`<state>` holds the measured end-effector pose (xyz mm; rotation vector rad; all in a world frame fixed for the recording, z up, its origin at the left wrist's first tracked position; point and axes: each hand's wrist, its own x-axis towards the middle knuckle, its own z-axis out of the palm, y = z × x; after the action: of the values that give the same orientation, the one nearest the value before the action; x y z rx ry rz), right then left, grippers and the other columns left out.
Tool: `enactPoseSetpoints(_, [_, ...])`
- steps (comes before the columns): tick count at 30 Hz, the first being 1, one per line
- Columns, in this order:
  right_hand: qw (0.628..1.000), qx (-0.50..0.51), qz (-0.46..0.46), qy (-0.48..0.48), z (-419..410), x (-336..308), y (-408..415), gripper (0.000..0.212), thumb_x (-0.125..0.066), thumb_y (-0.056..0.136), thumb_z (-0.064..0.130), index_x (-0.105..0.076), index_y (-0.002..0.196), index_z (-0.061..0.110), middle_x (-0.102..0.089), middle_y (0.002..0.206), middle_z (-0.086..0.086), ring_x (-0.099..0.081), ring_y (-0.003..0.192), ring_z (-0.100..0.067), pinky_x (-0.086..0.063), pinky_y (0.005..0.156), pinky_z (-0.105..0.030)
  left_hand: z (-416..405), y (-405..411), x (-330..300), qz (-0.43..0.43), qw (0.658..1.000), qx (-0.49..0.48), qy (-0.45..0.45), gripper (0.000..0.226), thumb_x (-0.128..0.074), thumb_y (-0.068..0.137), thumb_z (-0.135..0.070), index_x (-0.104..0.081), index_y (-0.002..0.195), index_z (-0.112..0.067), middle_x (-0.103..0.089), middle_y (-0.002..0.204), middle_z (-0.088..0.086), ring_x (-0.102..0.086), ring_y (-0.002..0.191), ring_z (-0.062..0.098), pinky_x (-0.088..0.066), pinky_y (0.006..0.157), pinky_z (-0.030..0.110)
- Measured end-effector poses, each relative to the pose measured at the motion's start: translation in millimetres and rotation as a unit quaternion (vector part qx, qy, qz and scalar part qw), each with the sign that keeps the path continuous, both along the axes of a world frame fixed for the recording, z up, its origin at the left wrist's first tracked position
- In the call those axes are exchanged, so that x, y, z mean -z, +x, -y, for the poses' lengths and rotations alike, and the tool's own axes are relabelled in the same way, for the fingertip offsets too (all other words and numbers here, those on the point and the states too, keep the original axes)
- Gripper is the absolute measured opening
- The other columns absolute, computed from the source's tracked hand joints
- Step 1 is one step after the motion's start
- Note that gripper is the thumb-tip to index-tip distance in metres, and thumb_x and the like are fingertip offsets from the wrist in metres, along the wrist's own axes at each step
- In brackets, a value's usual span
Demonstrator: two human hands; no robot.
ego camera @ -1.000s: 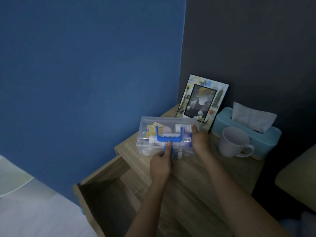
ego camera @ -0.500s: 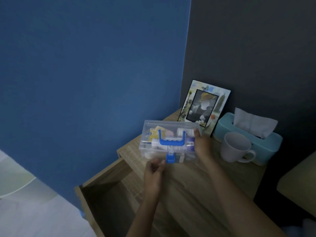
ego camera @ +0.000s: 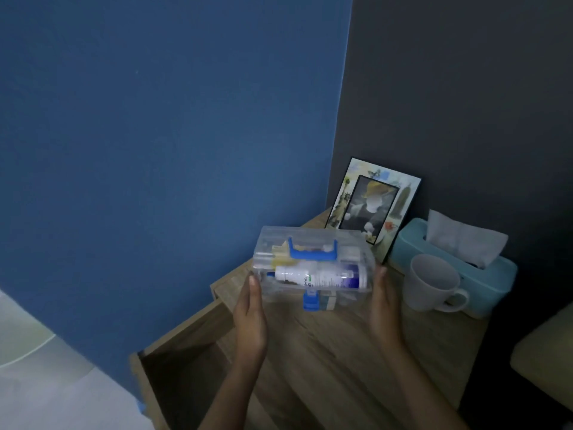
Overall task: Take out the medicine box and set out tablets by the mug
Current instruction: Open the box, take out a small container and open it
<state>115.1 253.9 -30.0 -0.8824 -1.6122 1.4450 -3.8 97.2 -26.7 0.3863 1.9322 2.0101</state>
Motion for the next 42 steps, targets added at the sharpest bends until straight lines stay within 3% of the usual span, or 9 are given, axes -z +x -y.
enactPoseSetpoints(6, [0.998,-0.002,-0.019,-0.067,-52,-37,-40,0.059,-0.026,0.095,0.060,-0.055,0.128,0.021,-0.062,0.110,0.009,-0.062,0.070,0.022,-0.045,0.052,0.001,-5,-3,0,0.022,0.999,-0.012,-0.021,0.071,-0.028,0.088,-0.061,-0.038,0.146,-0.021,-0.039,0.152,0.000,-0.035,0.140,0.016,-0.029,0.114,0.037])
enactPoseSetpoints(11, [0.995,-0.048,0.029,-0.085,-78,-33,-61,0.065,-0.027,0.095,0.061,-0.048,0.139,0.019,-0.053,0.142,-0.010,-0.052,0.128,-0.024,-0.039,0.110,-0.047,-8,-3,0,0.029,0.999,-0.002,-0.025,0.076,-0.027,0.085,-0.065,-0.038,0.147,-0.020,-0.040,0.152,0.001,-0.035,0.141,0.017,-0.028,0.117,0.043])
enactPoseSetpoints(16, [0.991,-0.057,0.120,-0.014,-82,-31,-66,0.067,-0.020,0.098,0.057,-0.044,0.143,0.014,-0.047,0.148,-0.012,-0.044,0.136,-0.028,-0.032,0.114,-0.046,-8,-5,-3,0.030,0.999,0.007,-0.034,0.077,-0.025,0.085,-0.065,-0.039,0.146,-0.021,-0.041,0.152,0.001,-0.036,0.141,0.018,-0.028,0.117,0.046])
enactPoseSetpoints(23, [0.980,0.012,0.190,0.063,-93,-42,-78,0.084,-0.018,0.099,0.055,-0.062,0.090,-0.016,-0.065,0.089,-0.036,-0.065,0.083,-0.043,-0.051,0.081,-0.049,-8,-5,-6,0.026,0.999,0.012,-0.038,0.077,-0.025,0.084,-0.064,-0.039,0.146,-0.021,-0.042,0.151,0.002,-0.037,0.140,0.019,-0.029,0.116,0.044])
enactPoseSetpoints(28, [0.969,0.055,0.224,0.091,-107,-43,-88,0.069,-0.026,0.101,0.050,-0.049,0.055,0.003,-0.055,0.060,-0.019,-0.058,0.066,-0.032,-0.034,0.057,-0.033,-9,-5,-5,0.022,0.999,0.006,-0.036,0.077,-0.026,0.083,-0.064,-0.041,0.145,-0.020,-0.044,0.150,0.003,-0.038,0.139,0.019,-0.030,0.113,0.039])
enactPoseSetpoints(33, [0.976,0.059,0.197,0.069,-115,-37,-91,0.068,-0.037,0.101,0.042,-0.065,0.085,-0.017,-0.067,0.088,-0.035,-0.066,0.084,-0.041,-0.050,0.076,-0.041,-7,-7,-3,0.013,0.999,0.006,-0.047,0.077,-0.025,0.082,-0.066,-0.041,0.144,-0.022,-0.044,0.150,0.002,-0.039,0.139,0.018,-0.030,0.113,0.039])
enactPoseSetpoints(37, [0.988,0.052,0.143,0.010,-112,-20,-84,0.058,-0.045,0.098,0.041,-0.063,0.072,-0.007,-0.066,0.081,-0.027,-0.064,0.079,-0.035,-0.048,0.073,-0.038,-7,-7,-3,0.013,0.999,0.010,-0.036,0.077,-0.027,0.082,-0.065,-0.041,0.145,-0.022,-0.043,0.150,0.000,-0.038,0.139,0.017,-0.030,0.111,0.035])
enactPoseSetpoints(40, [0.992,0.027,0.112,-0.057,-104,-12,-79,0.048,-0.049,0.096,0.044,-0.070,0.100,0.001,-0.071,0.101,-0.022,-0.067,0.096,-0.037,-0.053,0.090,-0.049,-6,-7,-2,0.011,1.000,0.011,-0.027,0.075,-0.029,0.083,-0.064,-0.043,0.144,-0.022,-0.045,0.149,-0.001,-0.039,0.138,0.015,-0.030,0.110,0.032])
enactPoseSetpoints(42, [0.993,-0.001,0.082,-0.079,-95,-12,-71,0.035,-0.052,0.095,0.041,-0.069,0.111,0.016,-0.072,0.105,-0.009,-0.069,0.098,-0.025,-0.056,0.084,-0.040,-6,-7,-1,0.013,1.000,0.012,-0.023,0.076,-0.029,0.083,-0.064,-0.043,0.144,-0.021,-0.046,0.149,0.000,-0.040,0.138,0.015,-0.030,0.112,0.034])
